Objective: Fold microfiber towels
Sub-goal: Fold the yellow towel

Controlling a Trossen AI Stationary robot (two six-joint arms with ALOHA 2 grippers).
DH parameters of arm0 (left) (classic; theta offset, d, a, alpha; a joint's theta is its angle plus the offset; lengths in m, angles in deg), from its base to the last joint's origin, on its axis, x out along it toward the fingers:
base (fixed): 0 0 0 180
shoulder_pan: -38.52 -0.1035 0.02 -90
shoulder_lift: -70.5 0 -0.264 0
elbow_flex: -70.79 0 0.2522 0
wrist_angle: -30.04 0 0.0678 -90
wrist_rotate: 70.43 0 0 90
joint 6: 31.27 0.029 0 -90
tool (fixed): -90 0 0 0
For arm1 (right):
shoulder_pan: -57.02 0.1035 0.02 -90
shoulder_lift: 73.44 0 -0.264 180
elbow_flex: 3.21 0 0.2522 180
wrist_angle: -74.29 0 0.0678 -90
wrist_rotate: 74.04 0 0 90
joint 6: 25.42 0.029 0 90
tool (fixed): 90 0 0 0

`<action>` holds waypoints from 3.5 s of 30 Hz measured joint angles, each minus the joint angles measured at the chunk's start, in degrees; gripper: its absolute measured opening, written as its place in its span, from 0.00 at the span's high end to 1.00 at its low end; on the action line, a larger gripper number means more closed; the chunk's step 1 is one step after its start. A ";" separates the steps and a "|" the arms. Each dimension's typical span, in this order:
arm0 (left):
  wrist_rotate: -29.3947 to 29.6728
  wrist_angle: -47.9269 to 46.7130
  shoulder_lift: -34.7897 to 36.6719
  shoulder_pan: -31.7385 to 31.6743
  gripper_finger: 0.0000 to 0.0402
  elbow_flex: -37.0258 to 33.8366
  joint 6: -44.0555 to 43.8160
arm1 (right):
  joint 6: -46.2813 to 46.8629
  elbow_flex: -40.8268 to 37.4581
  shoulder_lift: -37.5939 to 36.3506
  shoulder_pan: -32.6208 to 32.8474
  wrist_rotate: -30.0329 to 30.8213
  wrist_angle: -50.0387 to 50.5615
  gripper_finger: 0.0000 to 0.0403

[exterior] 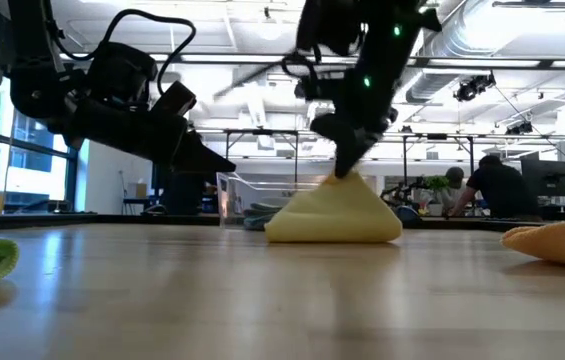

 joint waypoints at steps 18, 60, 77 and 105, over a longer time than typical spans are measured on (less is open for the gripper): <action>-4.68 -2.10 -0.02 1.01 1.00 0.07 -3.89 | 0.81 -7.33 -0.37 -5.22 1.53 -7.55 1.00; -3.78 -5.86 0.72 4.68 1.00 0.09 -13.87 | -4.60 -27.16 -4.51 1.04 -39.43 -41.40 0.97; -3.37 -13.69 0.74 8.72 0.80 7.87 -16.31 | 7.91 -21.41 -14.39 -0.13 -21.97 -20.62 0.59; -4.42 -17.03 -4.08 8.72 0.94 9.57 -7.09 | -4.97 -21.45 -7.11 -3.04 -26.13 -31.16 0.96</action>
